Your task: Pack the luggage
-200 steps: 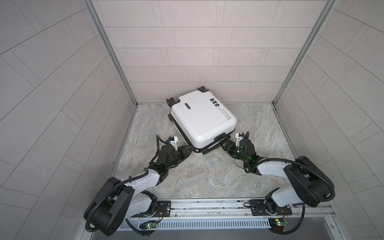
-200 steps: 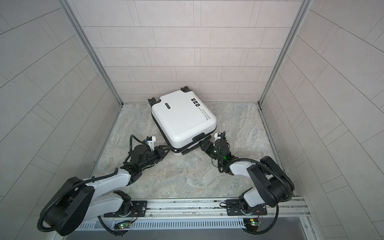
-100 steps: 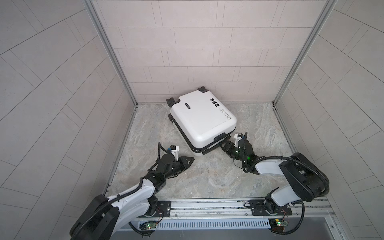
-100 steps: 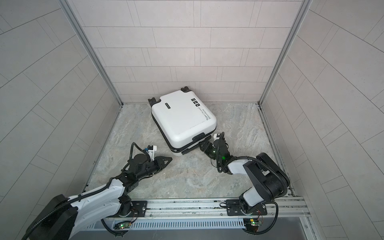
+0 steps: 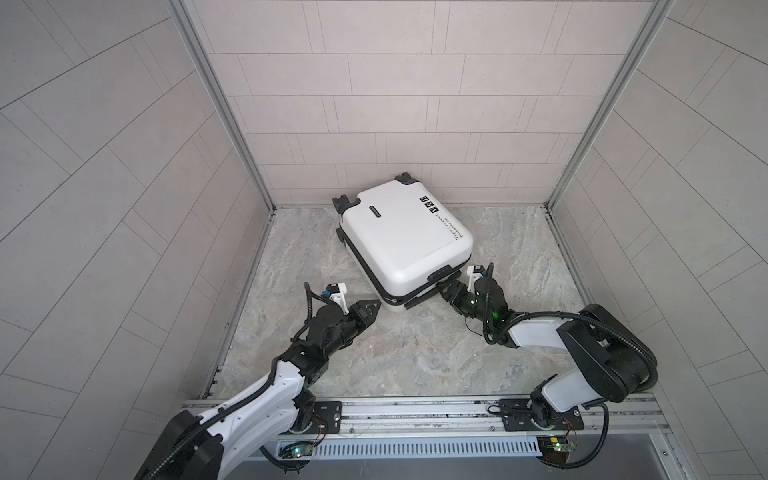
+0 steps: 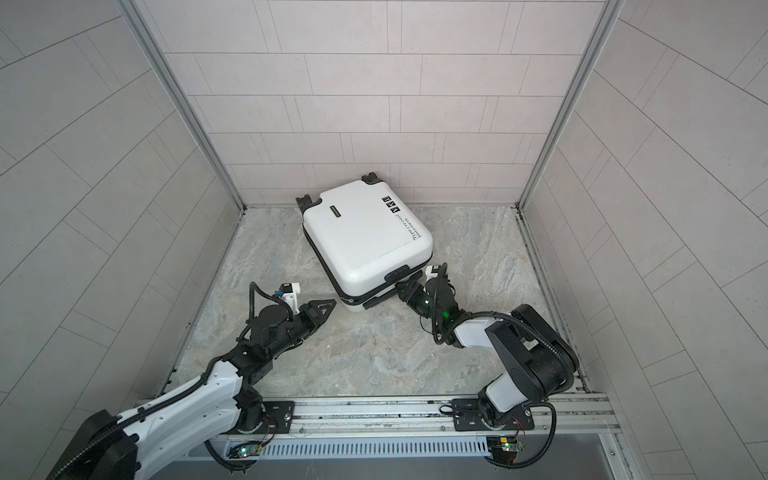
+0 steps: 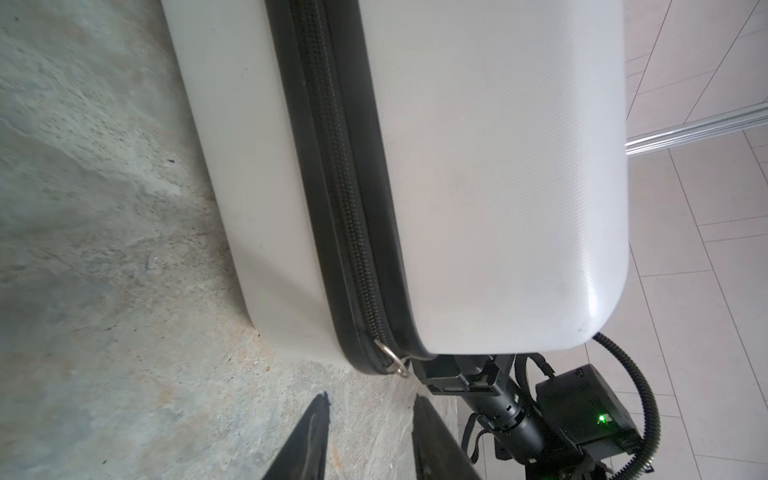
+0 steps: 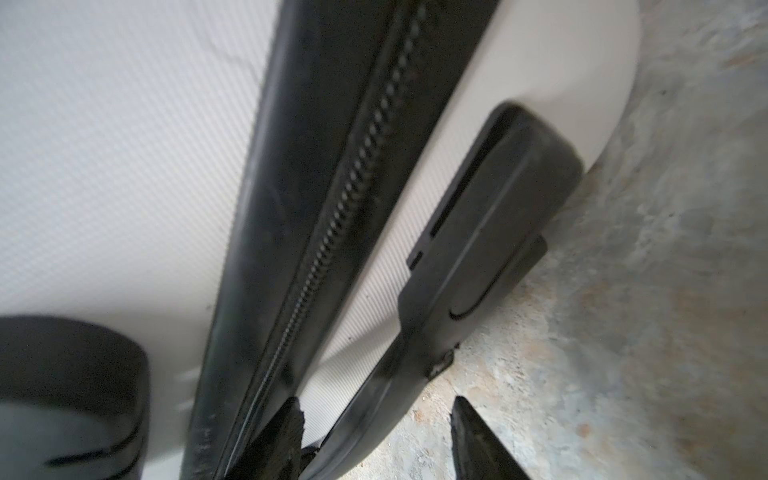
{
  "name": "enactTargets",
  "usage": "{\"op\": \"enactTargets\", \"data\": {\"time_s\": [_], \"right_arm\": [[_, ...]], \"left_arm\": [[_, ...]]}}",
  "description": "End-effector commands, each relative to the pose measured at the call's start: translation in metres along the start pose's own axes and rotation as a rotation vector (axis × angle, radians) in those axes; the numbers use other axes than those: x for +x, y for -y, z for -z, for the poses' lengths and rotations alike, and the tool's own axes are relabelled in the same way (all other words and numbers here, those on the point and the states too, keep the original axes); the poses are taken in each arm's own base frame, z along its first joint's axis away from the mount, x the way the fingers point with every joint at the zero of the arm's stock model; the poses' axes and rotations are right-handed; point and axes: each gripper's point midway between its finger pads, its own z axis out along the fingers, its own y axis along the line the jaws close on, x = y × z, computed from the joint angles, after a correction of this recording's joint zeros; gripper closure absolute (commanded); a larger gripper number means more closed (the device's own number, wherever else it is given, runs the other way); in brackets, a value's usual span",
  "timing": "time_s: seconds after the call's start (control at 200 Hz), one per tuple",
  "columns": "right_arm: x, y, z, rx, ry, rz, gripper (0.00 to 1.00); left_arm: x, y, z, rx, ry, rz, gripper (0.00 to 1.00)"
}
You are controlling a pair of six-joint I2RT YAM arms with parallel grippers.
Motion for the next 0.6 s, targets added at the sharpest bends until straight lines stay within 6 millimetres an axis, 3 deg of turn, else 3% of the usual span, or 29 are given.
{"op": "enactTargets", "data": {"time_s": [0.0, 0.22, 0.395, 0.425, 0.595], "right_arm": [[-0.004, -0.014, 0.001, -0.031, 0.011, 0.017, 0.42], [-0.005, -0.015, 0.002, -0.032, 0.015, 0.018, 0.43], [-0.005, -0.013, 0.002, -0.029, 0.016, 0.018, 0.43], [-0.005, -0.014, 0.002, -0.030, 0.017, 0.018, 0.43], [-0.004, -0.012, 0.001, -0.026, 0.016, 0.016, 0.43]], "left_arm": [[-0.015, 0.020, -0.006, 0.051, 0.025, 0.070, 0.61], [-0.016, 0.028, -0.022, 0.100, 0.007, 0.153, 0.62], [-0.006, 0.020, -0.030, 0.069, -0.043, 0.162, 0.62], [-0.010, 0.030, -0.033, 0.090, -0.045, 0.158, 0.62], [0.011, 0.017, -0.039, 0.055, -0.142, 0.173, 0.66]]}}
